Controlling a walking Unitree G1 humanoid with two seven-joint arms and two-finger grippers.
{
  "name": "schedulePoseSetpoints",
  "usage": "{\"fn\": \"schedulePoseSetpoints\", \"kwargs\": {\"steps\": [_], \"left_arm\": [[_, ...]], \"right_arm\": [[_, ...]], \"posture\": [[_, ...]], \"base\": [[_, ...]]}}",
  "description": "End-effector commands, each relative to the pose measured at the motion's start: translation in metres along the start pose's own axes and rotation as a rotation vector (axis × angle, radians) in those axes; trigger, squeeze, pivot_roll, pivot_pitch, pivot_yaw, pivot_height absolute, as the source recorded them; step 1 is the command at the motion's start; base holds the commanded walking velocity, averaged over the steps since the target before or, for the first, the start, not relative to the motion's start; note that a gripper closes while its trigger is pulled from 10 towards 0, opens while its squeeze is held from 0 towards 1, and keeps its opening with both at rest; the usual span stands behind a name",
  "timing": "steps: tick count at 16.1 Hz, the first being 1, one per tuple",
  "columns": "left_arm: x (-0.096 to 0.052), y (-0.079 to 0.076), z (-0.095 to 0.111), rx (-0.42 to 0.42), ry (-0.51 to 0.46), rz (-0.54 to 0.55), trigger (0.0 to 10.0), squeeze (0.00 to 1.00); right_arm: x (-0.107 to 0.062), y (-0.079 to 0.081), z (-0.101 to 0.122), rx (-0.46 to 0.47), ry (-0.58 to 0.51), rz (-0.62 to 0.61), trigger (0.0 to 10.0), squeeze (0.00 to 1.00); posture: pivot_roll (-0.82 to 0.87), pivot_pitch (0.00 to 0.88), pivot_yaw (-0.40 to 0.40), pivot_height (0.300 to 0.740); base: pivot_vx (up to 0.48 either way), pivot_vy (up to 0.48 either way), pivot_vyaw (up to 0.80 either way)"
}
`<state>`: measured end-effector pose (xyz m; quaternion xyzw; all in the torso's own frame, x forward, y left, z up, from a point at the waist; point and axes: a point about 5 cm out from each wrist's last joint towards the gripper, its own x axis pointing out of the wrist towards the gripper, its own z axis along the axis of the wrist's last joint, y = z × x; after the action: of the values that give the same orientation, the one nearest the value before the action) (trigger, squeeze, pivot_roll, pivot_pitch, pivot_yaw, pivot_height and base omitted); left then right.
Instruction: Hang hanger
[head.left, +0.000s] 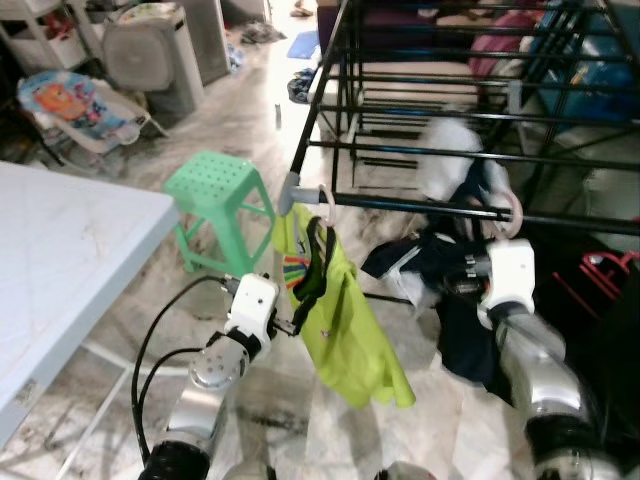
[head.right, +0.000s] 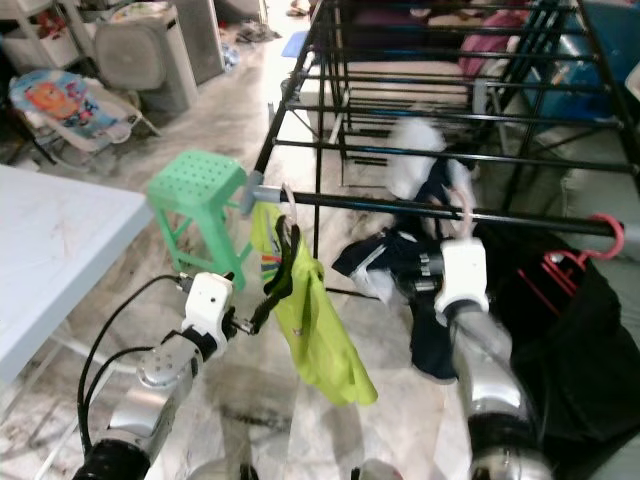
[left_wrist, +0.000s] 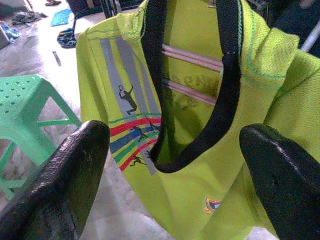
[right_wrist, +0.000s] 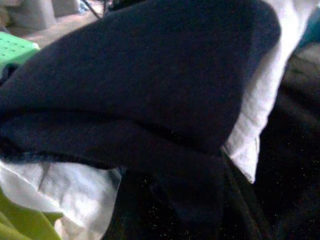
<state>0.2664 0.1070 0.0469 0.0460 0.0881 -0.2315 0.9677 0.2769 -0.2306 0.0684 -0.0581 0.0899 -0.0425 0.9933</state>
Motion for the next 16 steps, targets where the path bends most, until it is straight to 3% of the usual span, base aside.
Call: {"fn": "schedulePoseSetpoints", "kwargs": {"steps": [1,2,4,5,7,8,9,10,16], "left_arm": [[-0.001,0.006,0.004,0.012,-0.012,0.012,10.0,0.00],[-0.001,0.006,0.004,0.011,-0.013,0.012,10.0,0.00],[0.000,0.001,0.006,0.012,-0.029,-0.034,10.0,0.00],[0.003,0.000,0.007,0.018,-0.030,-0.040,10.0,0.00],[0.006,0.000,0.009,0.017,-0.034,-0.039,10.0,0.00],[0.008,0.000,0.011,0.016,-0.038,-0.035,10.0,0.00],[0.007,0.000,0.011,0.016,-0.038,-0.033,10.0,0.00],[0.007,0.001,0.010,0.016,-0.038,-0.030,10.0,0.00],[0.008,0.003,0.010,0.014,-0.040,-0.009,10.0,0.00]], "right_arm": [[-0.022,-0.001,0.007,0.066,-0.060,-0.093,0.0,0.00],[-0.027,0.000,0.004,0.075,-0.048,-0.103,0.0,0.00],[-0.060,0.004,-0.030,0.118,0.135,-0.161,0.0,0.00],[-0.068,0.009,-0.044,0.118,0.245,-0.128,0.0,0.00],[-0.073,0.012,-0.056,0.130,0.351,-0.104,0.0,0.00],[-0.074,0.012,-0.054,0.136,0.368,-0.093,1.7,0.00],[-0.071,0.014,-0.052,0.140,0.371,-0.083,5.5,0.00],[-0.068,0.015,-0.050,0.138,0.375,-0.064,10.0,0.00],[-0.064,0.020,-0.048,0.145,0.420,-0.013,10.0,0.00]], "posture": [[-0.08,0.000,0.060,0.740],[-0.08,0.000,0.060,0.740],[-0.10,0.000,0.079,0.740],[-0.11,0.000,0.082,0.740],[-0.11,0.000,0.082,0.740],[-0.11,0.000,0.075,0.740],[-0.11,0.000,0.074,0.740],[-0.10,0.000,0.070,0.740],[-0.10,0.000,0.052,0.740]], "base": [[0.000,0.000,0.00],[0.000,0.000,0.00],[0.000,0.000,0.00],[0.000,0.000,0.00],[0.000,0.000,0.00],[0.000,0.000,0.00],[0.000,0.000,0.00],[-0.266,0.000,0.00],[-0.309,0.000,0.00]]}}
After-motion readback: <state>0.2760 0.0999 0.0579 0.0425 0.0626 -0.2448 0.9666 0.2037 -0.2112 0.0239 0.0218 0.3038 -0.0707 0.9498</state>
